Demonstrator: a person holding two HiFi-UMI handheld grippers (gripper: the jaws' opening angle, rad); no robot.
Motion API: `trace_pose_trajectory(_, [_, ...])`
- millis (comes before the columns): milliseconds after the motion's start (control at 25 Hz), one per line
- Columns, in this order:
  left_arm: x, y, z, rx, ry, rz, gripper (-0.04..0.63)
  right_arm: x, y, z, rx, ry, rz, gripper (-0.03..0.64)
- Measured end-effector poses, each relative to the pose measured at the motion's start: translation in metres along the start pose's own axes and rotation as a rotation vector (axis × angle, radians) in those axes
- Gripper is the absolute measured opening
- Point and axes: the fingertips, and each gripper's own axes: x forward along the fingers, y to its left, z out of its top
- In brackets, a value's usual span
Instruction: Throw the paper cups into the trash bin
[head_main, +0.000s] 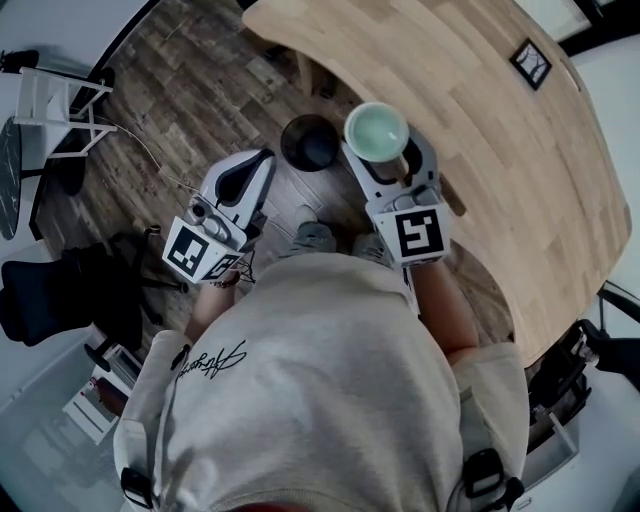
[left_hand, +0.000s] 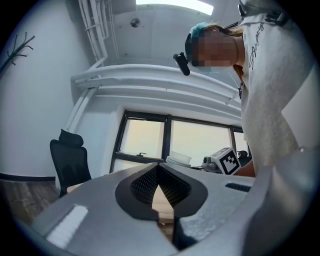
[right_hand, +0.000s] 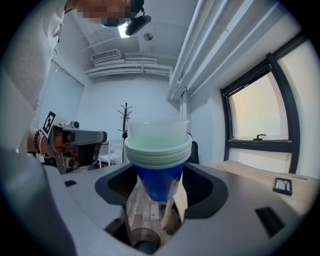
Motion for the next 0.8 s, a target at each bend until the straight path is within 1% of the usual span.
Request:
trace_pose_trajectory(360, [-0.039, 0.049, 0.007, -0.005, -0.011, 0.016, 0.003, 0.045, 0.040, 0.007, 0.001, -0.001, 0.001, 0.288])
trace_pose_trajectory(680, [-0.064, 0.073, 0.001, -0.026, 0.010, -0.001, 0.003, 0.069, 0.059, 0.006, 0.037, -0.005, -0.025, 0.288])
trace_pose_trajectory(800, [-0.070, 0.080, -0.002, -0.029, 0.018, 0.012, 0.003, 0.072, 0.064, 0.005, 0.036, 0.002, -0.017, 0.288])
